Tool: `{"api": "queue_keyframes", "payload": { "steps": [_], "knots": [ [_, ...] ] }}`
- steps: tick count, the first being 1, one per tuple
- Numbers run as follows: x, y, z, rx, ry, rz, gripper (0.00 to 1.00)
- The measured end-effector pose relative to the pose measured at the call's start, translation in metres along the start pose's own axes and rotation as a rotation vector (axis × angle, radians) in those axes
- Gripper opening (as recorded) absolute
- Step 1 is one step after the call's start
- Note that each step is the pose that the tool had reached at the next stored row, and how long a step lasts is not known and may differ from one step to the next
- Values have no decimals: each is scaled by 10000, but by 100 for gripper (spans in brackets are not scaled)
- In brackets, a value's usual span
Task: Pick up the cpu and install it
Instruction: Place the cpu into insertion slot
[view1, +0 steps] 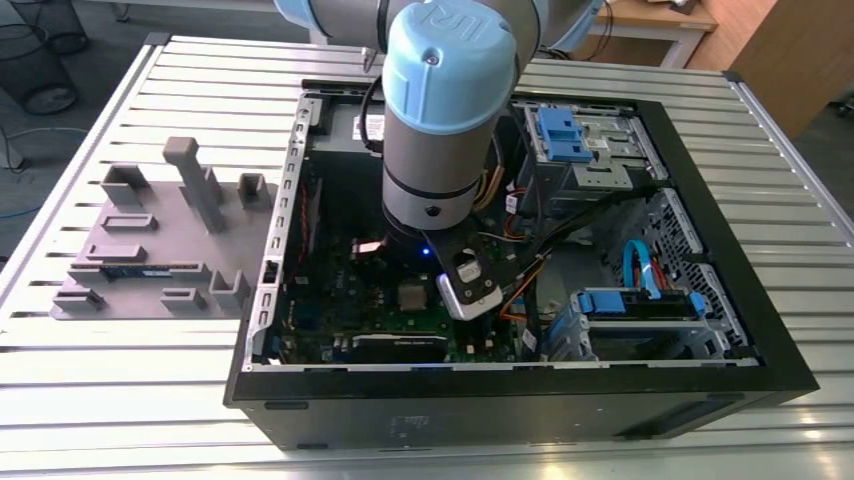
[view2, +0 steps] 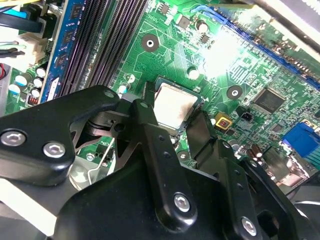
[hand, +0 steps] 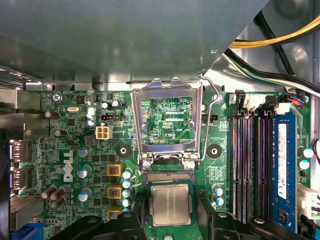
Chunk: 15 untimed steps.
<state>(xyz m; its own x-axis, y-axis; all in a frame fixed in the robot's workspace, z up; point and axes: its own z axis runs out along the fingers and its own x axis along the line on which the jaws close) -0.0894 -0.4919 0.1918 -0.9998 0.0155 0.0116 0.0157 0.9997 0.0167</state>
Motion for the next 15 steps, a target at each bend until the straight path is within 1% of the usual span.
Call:
{"api": "queue_keyframes", "payload": {
  "steps": [4,5,9,12,15],
  "knots": [
    [0,0,1,0,0,0,51],
    [0,0,1,0,0,0,44],
    [0,0,2,1,-1,-1,44],
    [0,0,1,2,1,0,41],
    [0,0,3,0,0,0,41]
  ]
}}
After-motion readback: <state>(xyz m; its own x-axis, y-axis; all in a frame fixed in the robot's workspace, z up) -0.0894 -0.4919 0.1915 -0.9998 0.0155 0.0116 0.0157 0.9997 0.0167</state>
